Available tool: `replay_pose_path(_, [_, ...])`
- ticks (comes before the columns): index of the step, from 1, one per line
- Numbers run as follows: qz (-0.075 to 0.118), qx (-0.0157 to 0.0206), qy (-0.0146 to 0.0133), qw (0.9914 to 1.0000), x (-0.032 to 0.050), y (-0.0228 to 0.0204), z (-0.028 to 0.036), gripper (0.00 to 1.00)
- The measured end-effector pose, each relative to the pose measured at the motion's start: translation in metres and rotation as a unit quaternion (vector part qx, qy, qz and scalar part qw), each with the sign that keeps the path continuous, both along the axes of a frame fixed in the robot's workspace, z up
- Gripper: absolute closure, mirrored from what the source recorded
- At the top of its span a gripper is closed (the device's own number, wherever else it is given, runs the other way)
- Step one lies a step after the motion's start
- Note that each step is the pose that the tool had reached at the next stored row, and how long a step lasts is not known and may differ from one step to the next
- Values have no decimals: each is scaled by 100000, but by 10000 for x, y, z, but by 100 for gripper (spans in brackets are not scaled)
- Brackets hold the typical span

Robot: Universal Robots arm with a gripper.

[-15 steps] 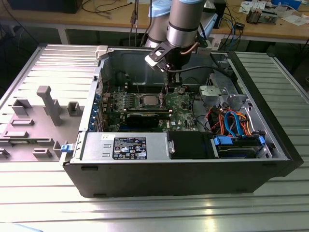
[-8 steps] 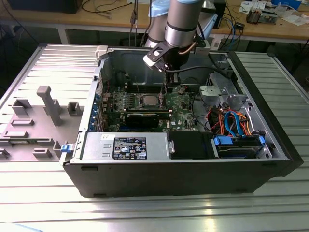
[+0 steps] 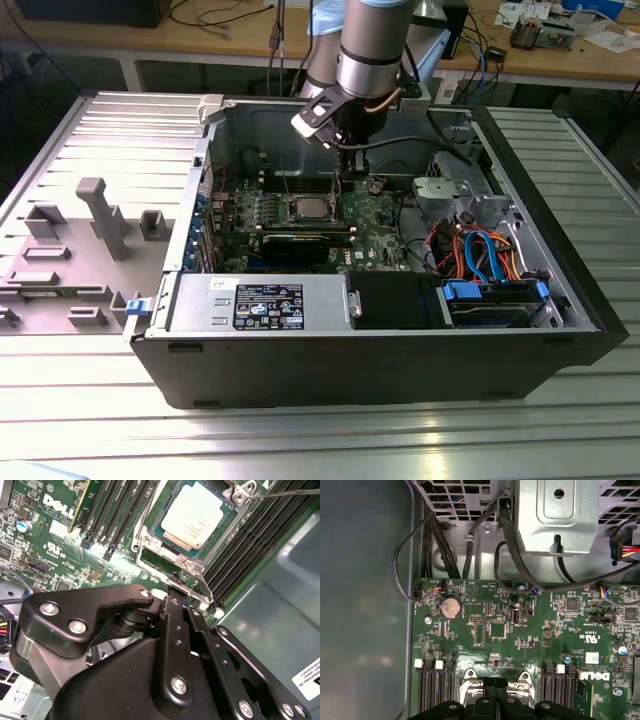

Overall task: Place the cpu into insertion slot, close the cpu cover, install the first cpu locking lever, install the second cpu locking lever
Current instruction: 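Close the cpu cover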

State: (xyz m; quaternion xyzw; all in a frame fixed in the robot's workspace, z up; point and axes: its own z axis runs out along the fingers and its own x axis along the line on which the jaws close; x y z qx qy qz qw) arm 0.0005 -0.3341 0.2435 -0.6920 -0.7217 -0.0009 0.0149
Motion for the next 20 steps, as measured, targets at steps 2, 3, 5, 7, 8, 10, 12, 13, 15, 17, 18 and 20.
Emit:
replay_pose_path(2, [-1, 2, -1, 100000, -16, 0, 0, 89])
replay_pose_path(3, [-5, 0, -3, 100000, -30, 0, 0, 89])
replay_pose_path(5, [-3, 0, -1, 100000, -51, 0, 0, 89])
replay_pose_path(7, [-2, 3, -3, 100000, -74, 0, 0, 89])
replay_pose_path(8, [-1, 3, -2, 100000, -93, 0, 0, 89])
replay_pose_path(10, [2, 3, -2, 100000, -108, 0, 0, 89])
replay_pose_path(12, [-3, 3, -1, 100000, -129, 0, -1, 89])
replay_pose_path(13, [-4, 2, -2, 100000, -144, 0, -1, 89])
replay_pose_path(15, [-4, 2, 1, 100000, -171, 0, -1, 89])
replay_pose_path(17, [-2, 1, 0, 100000, -195, 0, -2, 89])
replay_pose_path(18, [0, 1, -1, 100000, -203, 0, -2, 89])
replay_pose_path(20, [-1, 3, -3, 100000, -222, 0, -3, 89])
